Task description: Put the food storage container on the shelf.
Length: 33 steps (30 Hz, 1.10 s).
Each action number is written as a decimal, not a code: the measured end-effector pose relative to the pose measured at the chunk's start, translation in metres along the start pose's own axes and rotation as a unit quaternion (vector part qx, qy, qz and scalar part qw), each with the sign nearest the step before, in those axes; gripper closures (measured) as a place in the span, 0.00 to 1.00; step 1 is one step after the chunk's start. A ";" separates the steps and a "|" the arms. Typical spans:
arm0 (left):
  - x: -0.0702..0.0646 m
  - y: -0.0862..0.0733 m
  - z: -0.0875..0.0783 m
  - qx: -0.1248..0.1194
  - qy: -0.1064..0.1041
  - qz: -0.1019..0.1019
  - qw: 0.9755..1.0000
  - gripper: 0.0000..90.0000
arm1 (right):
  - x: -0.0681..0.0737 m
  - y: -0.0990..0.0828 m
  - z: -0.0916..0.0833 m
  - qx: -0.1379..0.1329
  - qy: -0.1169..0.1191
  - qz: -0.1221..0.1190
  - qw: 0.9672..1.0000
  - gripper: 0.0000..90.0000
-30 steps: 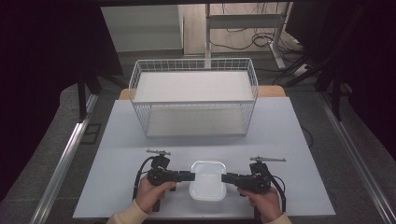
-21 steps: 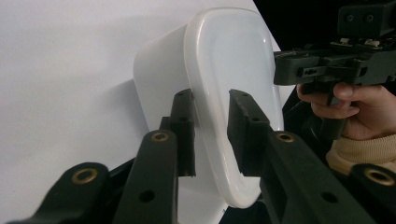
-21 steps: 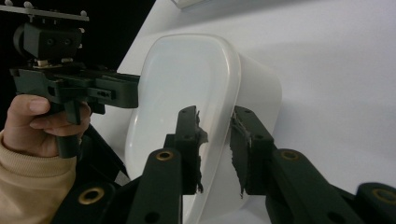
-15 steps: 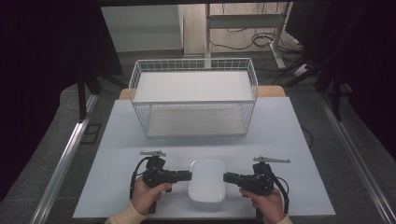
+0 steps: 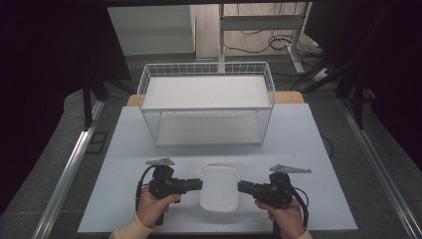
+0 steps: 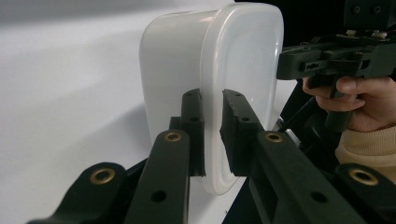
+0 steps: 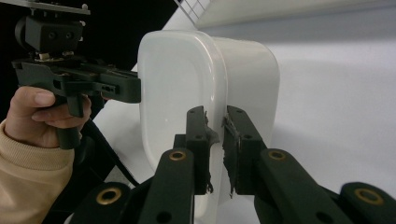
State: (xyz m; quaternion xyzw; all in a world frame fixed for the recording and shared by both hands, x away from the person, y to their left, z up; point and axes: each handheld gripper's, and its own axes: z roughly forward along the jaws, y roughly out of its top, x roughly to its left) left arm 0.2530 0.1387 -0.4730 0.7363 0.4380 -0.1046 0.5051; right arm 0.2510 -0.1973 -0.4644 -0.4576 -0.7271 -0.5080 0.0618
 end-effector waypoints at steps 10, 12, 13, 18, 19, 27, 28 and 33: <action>-0.006 0.017 -0.009 -0.017 0.008 0.023 1.000 0.89 | 0.006 0.018 -0.003 -0.016 0.004 -0.031 0.999 0.89; -0.006 0.020 -0.011 -0.020 0.007 0.026 0.999 0.89 | 0.008 0.023 -0.003 -0.018 0.005 -0.038 0.999 0.89; -0.006 0.022 -0.012 -0.022 0.008 0.029 0.999 0.89 | 0.008 0.025 -0.004 -0.019 0.005 -0.041 0.999 0.89; -0.009 0.029 -0.018 -0.027 0.008 0.038 0.999 0.89 | 0.012 0.033 -0.005 -0.027 0.009 -0.054 0.998 0.90; -0.010 0.030 -0.019 -0.029 0.008 0.038 0.999 0.89 | 0.013 0.035 -0.005 -0.029 0.009 -0.056 0.998 0.90; -0.016 0.045 -0.028 -0.039 0.016 0.054 0.998 0.89 | 0.021 0.049 -0.009 -0.038 0.011 -0.069 0.997 0.90; -0.017 0.047 -0.029 -0.041 0.016 0.056 0.997 0.89 | 0.022 0.052 -0.010 -0.040 0.011 -0.072 0.997 0.89; -0.022 0.061 -0.035 -0.048 0.020 0.065 0.996 0.89 | 0.027 0.065 -0.012 -0.049 0.010 -0.081 0.995 0.90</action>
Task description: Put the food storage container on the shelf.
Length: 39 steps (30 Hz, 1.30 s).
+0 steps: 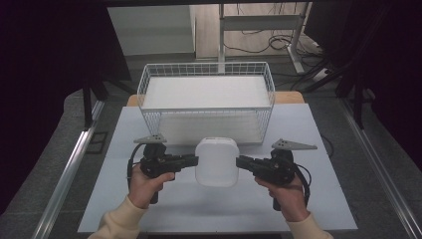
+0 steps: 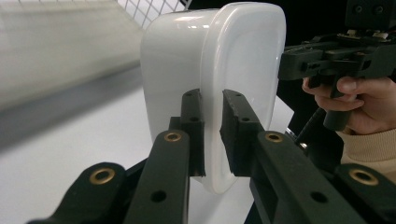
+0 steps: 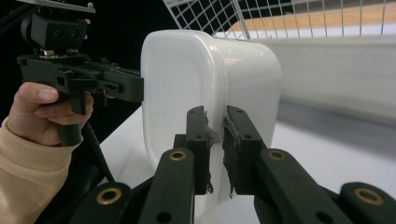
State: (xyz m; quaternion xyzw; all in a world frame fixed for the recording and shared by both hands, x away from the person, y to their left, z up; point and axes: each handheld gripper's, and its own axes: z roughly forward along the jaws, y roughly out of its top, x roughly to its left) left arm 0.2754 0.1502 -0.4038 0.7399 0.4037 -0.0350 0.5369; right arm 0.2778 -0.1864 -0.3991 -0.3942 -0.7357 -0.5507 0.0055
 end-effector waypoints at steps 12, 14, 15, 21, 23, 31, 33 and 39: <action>0.000 0.040 -0.013 -0.017 0.009 0.018 1.000 0.89 | 0.005 0.041 0.002 -0.014 -0.003 -0.024 1.000 0.90; 0.000 0.047 -0.015 -0.021 0.011 0.019 1.000 0.89 | 0.005 0.050 0.002 -0.018 -0.003 -0.028 0.999 0.90; 0.000 0.051 -0.016 -0.022 0.011 0.020 0.999 0.89 | 0.006 0.054 0.003 -0.019 -0.003 -0.030 0.999 0.90; 0.003 0.070 -0.019 -0.033 0.020 0.024 0.999 0.89 | 0.005 0.077 0.007 -0.026 -0.007 -0.043 0.999 0.89; 0.006 0.077 -0.020 -0.036 0.020 0.026 0.999 0.89 | 0.005 0.084 0.008 -0.024 -0.009 -0.044 0.999 0.89; 0.012 0.105 -0.024 -0.040 0.021 0.030 0.999 0.89 | 0.004 0.115 0.012 -0.024 -0.017 -0.054 0.998 0.89; 0.013 0.113 -0.025 -0.040 0.022 0.034 0.998 0.89 | 0.004 0.123 0.013 -0.024 -0.018 -0.056 0.998 0.89; 0.018 0.131 -0.027 -0.040 0.021 0.034 0.998 0.89 | 0.001 0.141 0.016 -0.025 -0.017 -0.053 0.998 0.89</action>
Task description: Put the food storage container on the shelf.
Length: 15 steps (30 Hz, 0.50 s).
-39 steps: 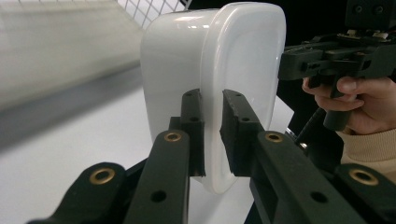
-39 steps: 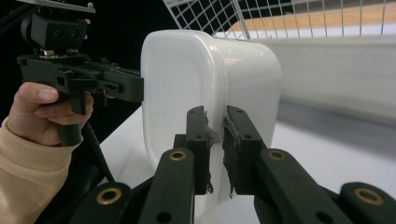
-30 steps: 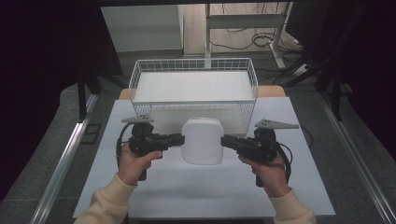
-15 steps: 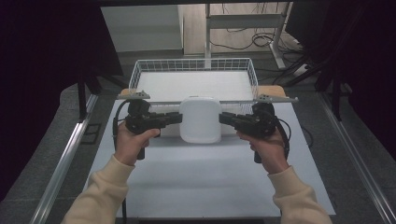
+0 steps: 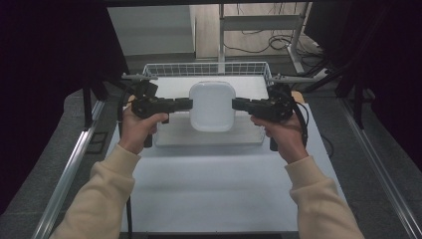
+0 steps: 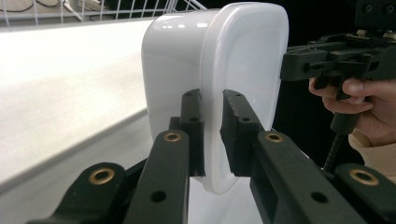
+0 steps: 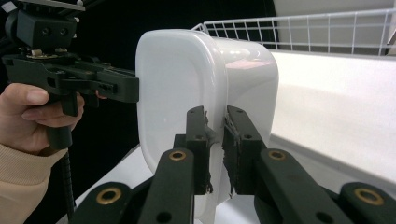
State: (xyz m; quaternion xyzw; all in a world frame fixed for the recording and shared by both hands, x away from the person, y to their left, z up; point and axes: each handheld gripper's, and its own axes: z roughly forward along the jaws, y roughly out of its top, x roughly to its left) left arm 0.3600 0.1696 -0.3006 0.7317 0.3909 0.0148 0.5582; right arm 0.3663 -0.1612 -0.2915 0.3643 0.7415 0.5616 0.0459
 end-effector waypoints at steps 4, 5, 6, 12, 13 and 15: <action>0.006 0.012 0.002 -0.001 0.001 -0.004 1.000 0.89 | -0.005 0.013 0.003 0.000 0.002 0.002 1.000 0.89; 0.007 0.015 0.003 -0.002 0.001 -0.005 1.000 0.89 | -0.007 0.017 0.005 0.001 0.000 0.002 1.000 0.89; 0.009 0.018 0.003 -0.002 0.001 -0.006 1.000 0.89 | -0.008 0.020 0.006 0.002 -0.001 0.001 1.000 0.89; 0.022 0.033 0.008 0.004 -0.005 -0.016 1.000 0.89 | -0.016 0.036 0.013 0.011 -0.002 0.012 1.000 0.89; 0.024 0.036 0.009 0.004 -0.005 -0.015 1.000 0.89 | -0.018 0.038 0.015 0.011 -0.003 0.013 1.000 0.89; 0.028 0.041 0.011 0.006 -0.003 -0.019 1.000 0.89 | -0.022 0.043 0.018 0.011 -0.005 0.016 1.000 0.89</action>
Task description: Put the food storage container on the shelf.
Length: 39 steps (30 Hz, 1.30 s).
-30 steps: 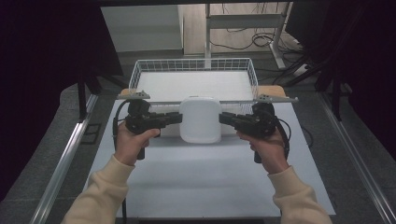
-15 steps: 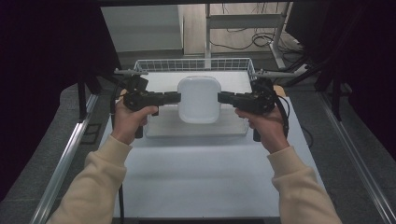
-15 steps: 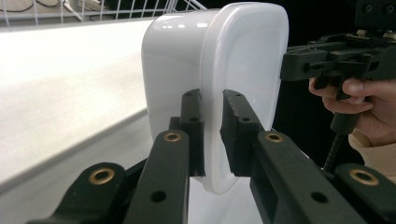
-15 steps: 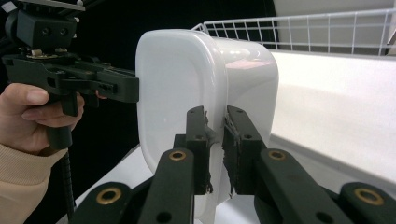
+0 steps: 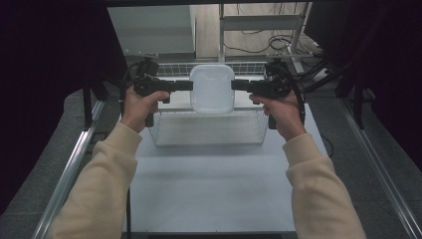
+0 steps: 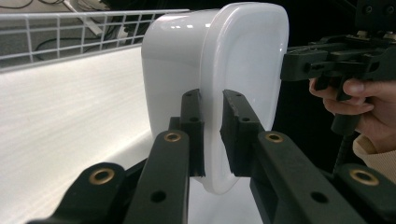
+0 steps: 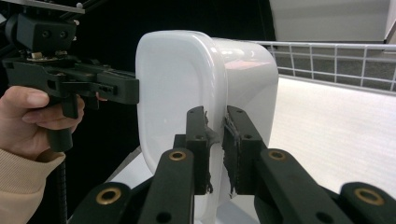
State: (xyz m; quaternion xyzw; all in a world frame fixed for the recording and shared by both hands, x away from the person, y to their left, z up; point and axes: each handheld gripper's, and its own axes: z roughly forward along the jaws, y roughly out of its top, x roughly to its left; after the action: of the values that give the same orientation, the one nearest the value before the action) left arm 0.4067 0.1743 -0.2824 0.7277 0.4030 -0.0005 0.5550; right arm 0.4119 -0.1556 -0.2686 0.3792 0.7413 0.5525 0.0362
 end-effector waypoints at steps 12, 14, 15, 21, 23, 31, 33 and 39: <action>0.023 0.011 0.015 0.027 0.021 -0.036 0.999 0.89 | -0.024 0.012 0.025 0.028 0.000 0.040 0.999 0.89; 0.027 0.012 0.018 0.025 0.020 -0.043 0.999 0.88 | -0.029 0.011 0.030 0.032 -0.006 0.044 0.998 0.88; 0.029 0.013 0.019 0.024 0.018 -0.048 0.998 0.89 | -0.032 0.011 0.031 0.028 -0.003 0.053 0.998 0.88; 0.042 0.021 0.027 0.015 0.013 -0.074 0.997 0.87 | -0.047 0.017 0.041 0.020 0.000 0.095 0.995 0.85; 0.047 0.022 0.031 0.003 0.005 -0.101 0.995 0.87 | -0.049 0.017 0.043 0.020 -0.001 0.103 0.994 0.84; 0.073 0.017 0.042 0.008 -0.018 -0.156 0.988 0.78 | -0.063 0.016 0.061 0.028 -0.009 0.154 0.988 0.78; 0.076 0.016 0.044 0.007 -0.019 -0.166 0.986 0.77 | -0.067 0.015 0.063 0.023 -0.005 0.167 0.986 0.78; 0.083 0.011 0.049 -0.001 -0.021 -0.180 0.983 0.73 | -0.071 0.012 0.068 0.019 -0.008 0.180 0.984 0.77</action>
State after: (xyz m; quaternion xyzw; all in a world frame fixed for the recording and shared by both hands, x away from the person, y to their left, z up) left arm 0.4913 0.1824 -0.3296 0.6427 0.5155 -0.1151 0.5549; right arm 0.5010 -0.1432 -0.3104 0.5111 0.6713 0.5329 -0.0652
